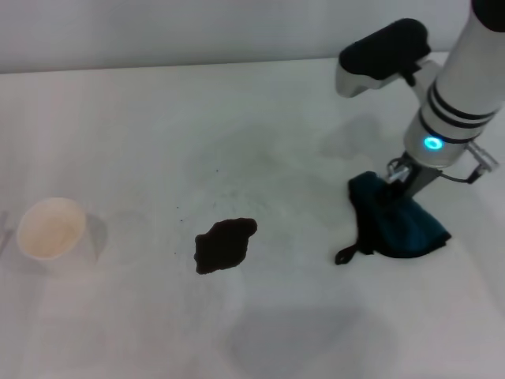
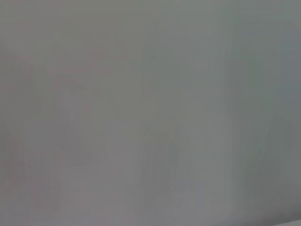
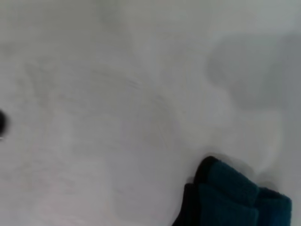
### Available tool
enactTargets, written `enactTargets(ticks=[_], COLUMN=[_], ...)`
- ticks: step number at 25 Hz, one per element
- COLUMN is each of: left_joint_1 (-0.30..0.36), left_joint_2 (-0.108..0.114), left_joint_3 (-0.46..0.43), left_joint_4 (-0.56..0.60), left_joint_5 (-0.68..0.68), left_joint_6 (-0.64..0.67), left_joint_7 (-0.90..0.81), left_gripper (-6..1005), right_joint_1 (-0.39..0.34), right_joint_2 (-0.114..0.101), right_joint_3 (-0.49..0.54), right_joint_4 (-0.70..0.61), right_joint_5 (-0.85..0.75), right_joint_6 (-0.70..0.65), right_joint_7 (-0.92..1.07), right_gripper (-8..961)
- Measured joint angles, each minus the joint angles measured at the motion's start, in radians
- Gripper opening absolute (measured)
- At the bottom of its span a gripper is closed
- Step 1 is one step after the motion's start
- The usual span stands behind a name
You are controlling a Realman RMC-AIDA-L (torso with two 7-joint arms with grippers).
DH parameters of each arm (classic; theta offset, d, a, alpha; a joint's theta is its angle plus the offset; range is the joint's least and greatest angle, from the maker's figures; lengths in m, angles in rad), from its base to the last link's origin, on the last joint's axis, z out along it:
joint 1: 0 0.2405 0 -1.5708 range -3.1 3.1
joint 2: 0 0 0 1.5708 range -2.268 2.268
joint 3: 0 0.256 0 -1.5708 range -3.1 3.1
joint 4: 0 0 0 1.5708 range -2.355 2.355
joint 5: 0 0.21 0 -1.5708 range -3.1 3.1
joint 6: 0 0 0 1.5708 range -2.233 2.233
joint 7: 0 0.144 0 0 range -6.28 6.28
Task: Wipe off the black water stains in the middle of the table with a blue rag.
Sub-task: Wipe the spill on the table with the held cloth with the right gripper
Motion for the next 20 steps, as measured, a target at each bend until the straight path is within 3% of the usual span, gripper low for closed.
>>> enactTargets(ticks=[7, 20], left_joint_1=[0.0, -0.01], left_joint_2=[0.0, -0.001], left_joint_3=[0.0, 0.008], left_joint_4=[-0.001, 0.002], left_joint_5=[-0.001, 0.006], left_joint_6=[0.0, 0.0], left_joint_7=[0.0, 0.001], left_gripper=[876, 876], right_joint_1=[0.016, 0.162], right_joint_2=[0.002, 0.002], right_joint_3=[-0.077, -0.409], right_joint_4=[-0.075, -0.056], right_joint_5=[0.098, 0.41], right_joint_6=[-0.004, -0.193], right_joint_7=[0.01, 0.048], right_gripper=[87, 86])
